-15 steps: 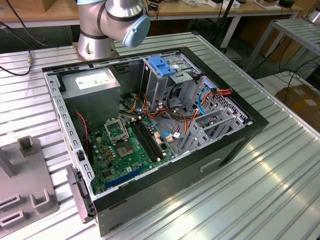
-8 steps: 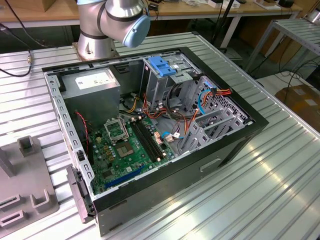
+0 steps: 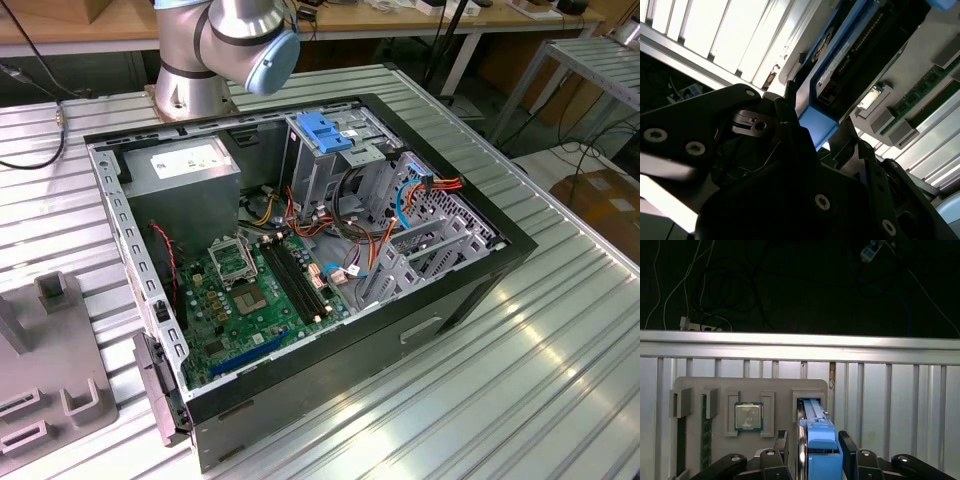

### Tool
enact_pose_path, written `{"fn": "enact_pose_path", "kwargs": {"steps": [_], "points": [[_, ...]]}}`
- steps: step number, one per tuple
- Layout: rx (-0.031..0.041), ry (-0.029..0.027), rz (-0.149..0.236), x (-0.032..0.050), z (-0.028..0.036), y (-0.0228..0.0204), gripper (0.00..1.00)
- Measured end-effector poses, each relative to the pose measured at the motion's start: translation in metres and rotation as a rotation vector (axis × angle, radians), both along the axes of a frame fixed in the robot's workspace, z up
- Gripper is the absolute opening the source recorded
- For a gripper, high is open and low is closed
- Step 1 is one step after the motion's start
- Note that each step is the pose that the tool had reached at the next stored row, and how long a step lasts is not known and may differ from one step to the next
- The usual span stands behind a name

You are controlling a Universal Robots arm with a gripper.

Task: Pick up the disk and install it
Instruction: 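Pick up the disk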

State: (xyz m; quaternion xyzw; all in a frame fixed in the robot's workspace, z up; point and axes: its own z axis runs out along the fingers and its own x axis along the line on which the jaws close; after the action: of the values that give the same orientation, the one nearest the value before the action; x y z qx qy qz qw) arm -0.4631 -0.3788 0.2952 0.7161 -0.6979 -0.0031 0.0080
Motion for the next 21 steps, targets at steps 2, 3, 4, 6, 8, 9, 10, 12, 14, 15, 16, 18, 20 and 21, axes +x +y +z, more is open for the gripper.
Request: {"fn": "enact_pose_path", "kwargs": {"steps": [2, 3, 4, 6, 8, 9, 10, 12, 14, 15, 16, 18, 20, 21], "points": [[0.0001, -0.0003, 0.000, 0.0000, -0.0002, 0.0000, 0.53], [0.0001, -0.0003, 0.000, 0.0000, -0.0002, 0.0000, 0.53], [0.0001, -0.0002, 0.000, 0.0000, -0.0002, 0.0000, 0.53], [0.0001, -0.0002, 0.000, 0.0000, -0.0002, 0.0000, 0.53], [0.0001, -0.0003, 0.000, 0.0000, -0.0003, 0.0000, 0.53], [0.0001, -0.0003, 0.000, 0.0000, -0.0003, 0.0000, 0.53], [0.0001, -0.0003, 0.000, 0.0000, -0.0003, 0.0000, 0.53], [0.0002, -0.0003, 0.000, 0.0000, -0.0003, 0.0000, 0.51], [0.0001, -0.0003, 0.000, 0.0000, -0.0003, 0.0000, 0.44], [0.0001, -0.0002, 0.000, 0.0000, -0.0003, 0.0000, 0.44], [0.0002, -0.0003, 0.000, 0.0000, -0.0004, 0.0000, 0.38], [0.0001, -0.0003, 0.000, 0.0000, -0.0004, 0.0000, 0.38], [0.0001, -0.0003, 0.000, 0.0000, -0.0004, 0.0000, 0.38], [0.0001, -0.0003, 0.000, 0.0000, -0.0004, 0.0000, 0.38]]}}
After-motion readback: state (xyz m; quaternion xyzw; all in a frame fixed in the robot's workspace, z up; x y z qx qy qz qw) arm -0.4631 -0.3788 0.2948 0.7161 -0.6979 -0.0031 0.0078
